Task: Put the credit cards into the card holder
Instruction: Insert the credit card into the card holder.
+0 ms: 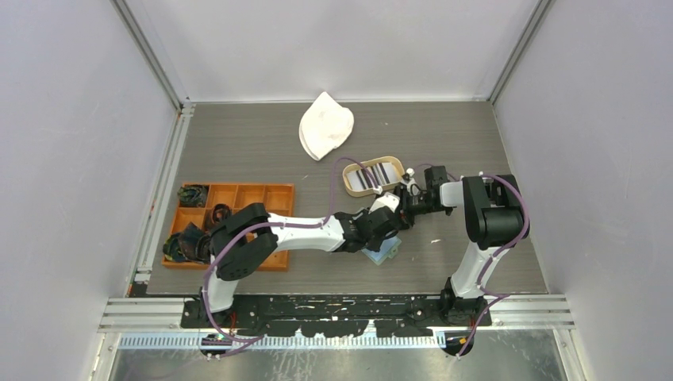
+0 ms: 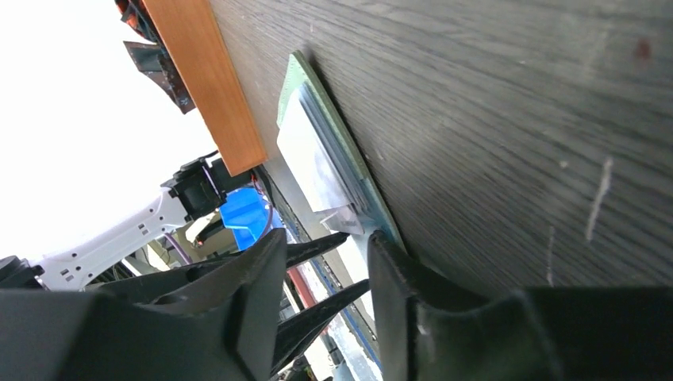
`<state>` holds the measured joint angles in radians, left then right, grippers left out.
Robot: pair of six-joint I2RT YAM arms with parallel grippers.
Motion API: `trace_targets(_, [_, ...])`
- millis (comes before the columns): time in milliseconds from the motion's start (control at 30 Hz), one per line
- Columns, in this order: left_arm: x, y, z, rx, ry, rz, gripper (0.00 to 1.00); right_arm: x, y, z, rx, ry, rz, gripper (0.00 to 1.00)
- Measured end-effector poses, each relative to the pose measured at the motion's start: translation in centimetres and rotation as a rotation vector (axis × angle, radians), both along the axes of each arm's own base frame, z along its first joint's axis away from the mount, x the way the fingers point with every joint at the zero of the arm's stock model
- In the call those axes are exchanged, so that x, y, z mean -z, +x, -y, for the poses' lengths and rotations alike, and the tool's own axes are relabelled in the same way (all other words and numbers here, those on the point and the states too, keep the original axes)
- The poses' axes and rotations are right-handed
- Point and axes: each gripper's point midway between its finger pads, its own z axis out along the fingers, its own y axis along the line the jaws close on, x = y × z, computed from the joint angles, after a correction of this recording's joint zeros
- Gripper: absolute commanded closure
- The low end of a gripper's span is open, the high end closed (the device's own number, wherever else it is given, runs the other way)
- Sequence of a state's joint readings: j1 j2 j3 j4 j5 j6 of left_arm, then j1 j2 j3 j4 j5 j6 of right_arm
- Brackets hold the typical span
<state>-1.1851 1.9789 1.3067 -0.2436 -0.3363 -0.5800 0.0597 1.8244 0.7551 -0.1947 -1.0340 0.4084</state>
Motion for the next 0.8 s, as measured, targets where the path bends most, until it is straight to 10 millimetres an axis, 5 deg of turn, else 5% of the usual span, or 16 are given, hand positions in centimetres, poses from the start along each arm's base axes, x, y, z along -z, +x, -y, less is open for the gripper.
trace_targets(300, [-0.1,0.2,-0.1,0.050,0.029,0.030,0.67,-1.2,0.1,0.1,-0.037,-0.006,0.061,0.42])
trace_targets(467, [-0.5,-1.8,-0.5,0.153,-0.041,0.000,0.65,-2.5,0.2,0.3,-0.061,-0.010,0.120,0.42])
trace_targets(667, [-3.9,-3.2,-1.9,0.200,-0.174,0.012,0.65,-4.1,0.3,0.8,-0.093,-0.013,0.201,0.43])
trace_targets(800, [-5.9,-1.5,-2.9,0.151,-0.277,0.024,0.66,-5.4,0.0,1.0,-0.130,-0.023,0.267,0.47])
